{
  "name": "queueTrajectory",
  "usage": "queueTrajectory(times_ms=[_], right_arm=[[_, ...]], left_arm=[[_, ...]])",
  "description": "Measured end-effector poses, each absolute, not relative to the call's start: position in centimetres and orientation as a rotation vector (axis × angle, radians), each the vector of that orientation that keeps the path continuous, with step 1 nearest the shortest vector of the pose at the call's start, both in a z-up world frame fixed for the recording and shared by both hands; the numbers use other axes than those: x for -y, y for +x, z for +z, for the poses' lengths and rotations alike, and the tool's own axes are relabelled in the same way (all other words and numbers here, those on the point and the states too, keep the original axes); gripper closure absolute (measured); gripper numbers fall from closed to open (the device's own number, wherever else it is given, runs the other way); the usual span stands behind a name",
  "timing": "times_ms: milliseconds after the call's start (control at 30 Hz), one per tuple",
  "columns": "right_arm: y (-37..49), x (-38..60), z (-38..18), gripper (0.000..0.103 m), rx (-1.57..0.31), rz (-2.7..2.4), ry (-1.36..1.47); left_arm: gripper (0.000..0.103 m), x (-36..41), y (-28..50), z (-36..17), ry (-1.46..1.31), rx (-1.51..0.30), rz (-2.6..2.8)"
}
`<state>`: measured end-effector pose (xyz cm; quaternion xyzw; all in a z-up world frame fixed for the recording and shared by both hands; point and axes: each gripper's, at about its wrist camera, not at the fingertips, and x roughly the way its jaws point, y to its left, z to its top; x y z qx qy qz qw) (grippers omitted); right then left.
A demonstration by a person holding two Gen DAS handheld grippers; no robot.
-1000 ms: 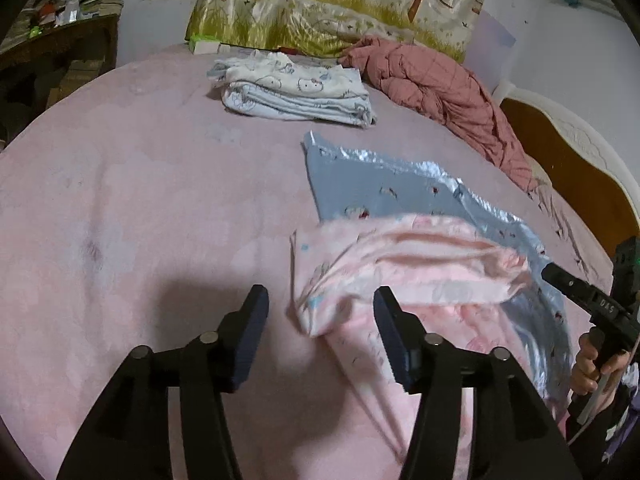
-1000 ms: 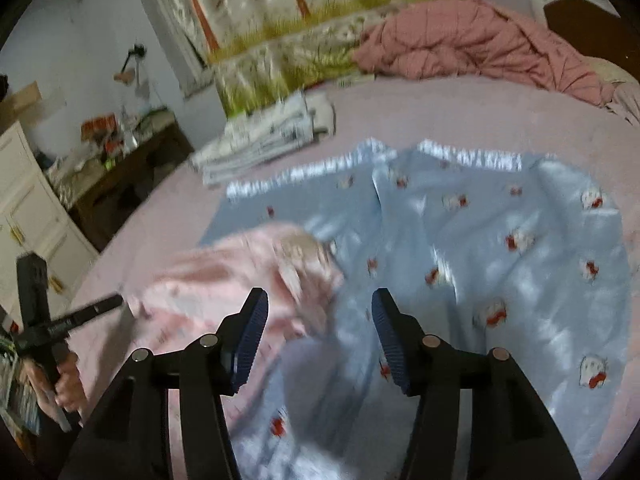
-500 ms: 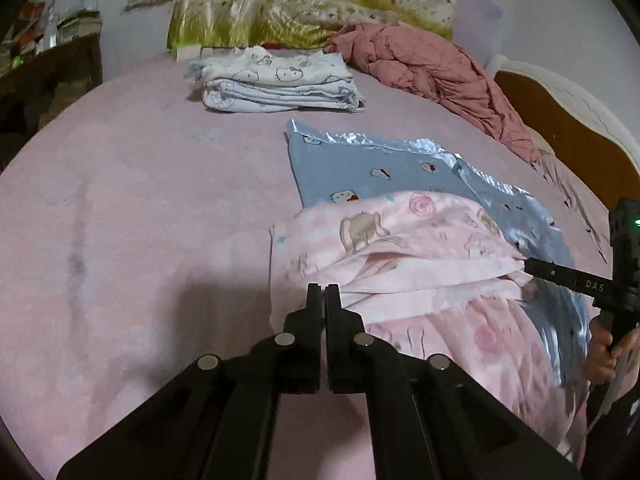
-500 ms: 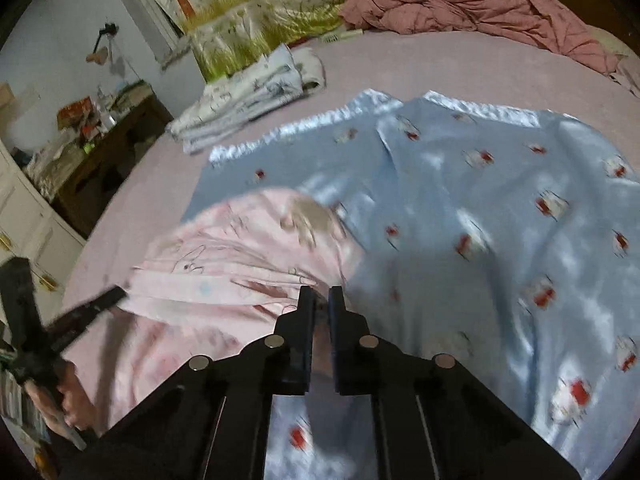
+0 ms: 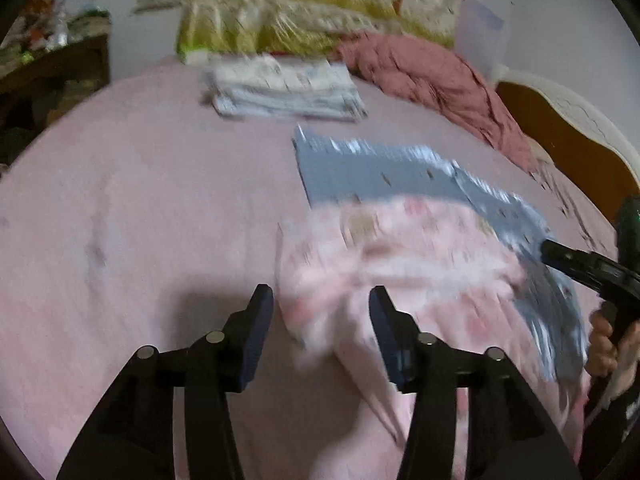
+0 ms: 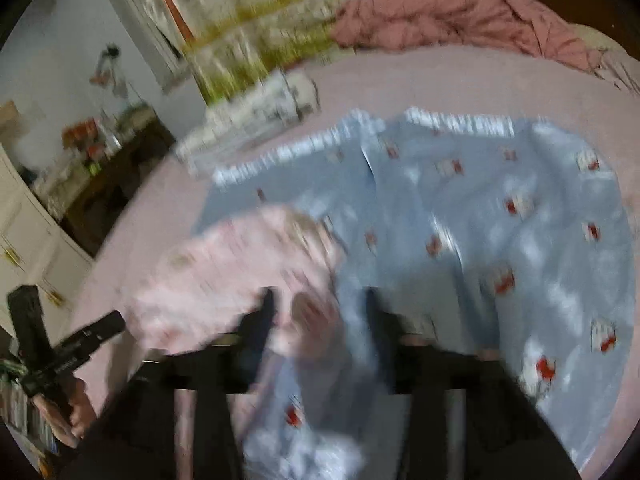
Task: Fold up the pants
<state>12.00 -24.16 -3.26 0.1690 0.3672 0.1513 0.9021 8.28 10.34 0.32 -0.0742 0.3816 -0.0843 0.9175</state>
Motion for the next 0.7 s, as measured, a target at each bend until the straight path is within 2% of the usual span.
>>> queueTrajectory(times_ms=[67, 200, 267, 300, 333, 367, 400, 433, 533, 700], right_arm=[[12.5, 23.3, -2.2, 0.049, -0.732, 0.319, 0.319], [14.5, 21.2, -2.5, 0.049, -0.809, 0.311, 0.296], [15.3, 21.0, -3.6, 0.054, -0.851, 0.307, 0.312], [15.6, 20.9, -4.1, 0.058, -0.874, 0.308, 0.308], [15.8, 20.7, -4.8, 0.061, -0.902, 0.323, 0.307], [15.6, 20.6, -5.2, 0.074, -0.910, 0.330, 0.307], [15.5, 20.5, -5.6, 0.090, -0.919, 0.338, 0.303], [15.2, 20.5, -5.8, 0.094, -0.923, 0.349, 0.293], [13.6, 20.9, -5.4, 0.096, -0.870, 0.360, 0.278], [11.6, 21.2, -4.4, 0.096, -0.830, 0.378, 0.239]], left_arm=[[0.055, -10.2, 9.6, 0.6, -0.117, -0.787, -0.148], [0.056, -10.4, 12.4, -0.8, -0.169, -0.874, -0.152], [0.059, -10.1, 12.8, -1.7, -0.168, -0.902, -0.156], [0.065, -9.9, 12.8, -2.1, -0.167, -0.917, -0.165], [0.086, -9.9, 12.7, -2.4, -0.169, -0.921, -0.171], [0.098, -9.9, 12.4, -2.6, -0.165, -0.924, -0.180], [0.098, -9.9, 11.9, -2.6, -0.164, -0.909, -0.186], [0.098, -10.0, 11.3, -2.4, -0.162, -0.880, -0.185], [0.098, -10.0, 9.2, -1.0, -0.125, -0.785, -0.193], [0.098, -9.1, 7.2, -0.1, -0.031, -0.741, -0.189]])
